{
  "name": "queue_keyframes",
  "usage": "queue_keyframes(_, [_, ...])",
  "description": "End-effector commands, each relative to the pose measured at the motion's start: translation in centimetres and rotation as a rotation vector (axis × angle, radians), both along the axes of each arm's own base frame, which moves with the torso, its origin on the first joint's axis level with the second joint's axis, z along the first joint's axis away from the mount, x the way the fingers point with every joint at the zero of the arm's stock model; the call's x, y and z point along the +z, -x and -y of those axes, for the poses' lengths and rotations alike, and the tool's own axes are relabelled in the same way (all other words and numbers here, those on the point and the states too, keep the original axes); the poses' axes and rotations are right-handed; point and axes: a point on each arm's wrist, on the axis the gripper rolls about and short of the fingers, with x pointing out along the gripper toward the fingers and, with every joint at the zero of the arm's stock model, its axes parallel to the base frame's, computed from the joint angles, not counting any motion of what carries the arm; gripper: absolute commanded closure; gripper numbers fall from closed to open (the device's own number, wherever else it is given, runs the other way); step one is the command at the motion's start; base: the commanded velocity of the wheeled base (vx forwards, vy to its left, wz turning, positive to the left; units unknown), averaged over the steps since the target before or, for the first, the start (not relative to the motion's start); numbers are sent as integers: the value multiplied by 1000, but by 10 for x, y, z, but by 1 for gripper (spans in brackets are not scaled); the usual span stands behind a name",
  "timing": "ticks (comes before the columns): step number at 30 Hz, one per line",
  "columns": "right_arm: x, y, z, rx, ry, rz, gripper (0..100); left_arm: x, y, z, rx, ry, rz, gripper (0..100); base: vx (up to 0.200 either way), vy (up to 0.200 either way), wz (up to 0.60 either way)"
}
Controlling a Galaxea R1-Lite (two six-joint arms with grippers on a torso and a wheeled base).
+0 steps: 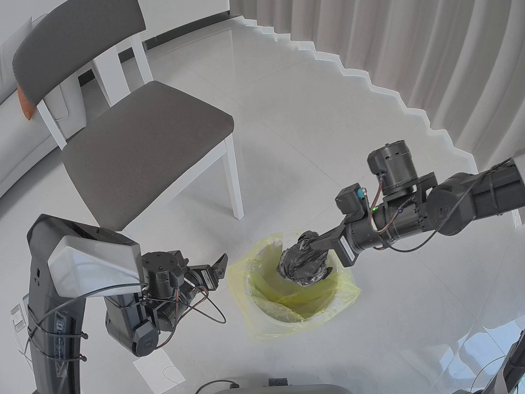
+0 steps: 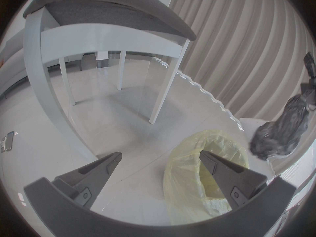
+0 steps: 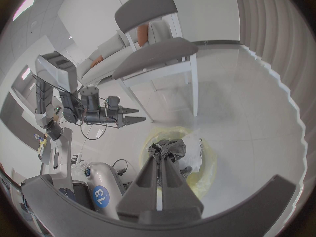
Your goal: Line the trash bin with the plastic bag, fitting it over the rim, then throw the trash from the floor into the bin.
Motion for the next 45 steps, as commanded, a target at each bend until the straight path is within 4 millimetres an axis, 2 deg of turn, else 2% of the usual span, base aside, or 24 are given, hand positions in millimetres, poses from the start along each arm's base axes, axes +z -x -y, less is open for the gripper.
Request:
queue_keyframes(1, [-38,-10,-18,27,25,-77,100,15,0,1,-1,22,50,0,0,0,0])
queue_keyframes(9, [-64,-22,-17,9,44,-120,100,14,1,0,4,20,45,0,0,0,0])
queue_keyframes(13, [-78,-40,-2,-42,43,-124,100,13,1,0,5,19,43,0,0,0,0])
queue_keyframes(18, [-81,-56,10,-73,29,-119,100,12,2,0,5,17,39,0,0,0,0])
queue_keyframes(24, [-88,-55,12,-63,40,-131,100,10,2,0,5,14,34,0,0,0,0])
queue_keyframes(28, [-97,-45,-3,-7,55,-151,100,10,1,-1,6,20,34,0,0,0,0])
queue_keyframes(32, [-116,-44,-13,12,77,-183,100,12,2,0,5,21,36,0,0,0,0])
queue_keyframes(37, [-138,-50,-18,8,71,-170,100,19,2,0,3,25,59,0,0,0,0])
queue_keyframes(45, [-158,-56,-26,14,69,-158,100,29,1,-1,0,7,96,0,0,0,0])
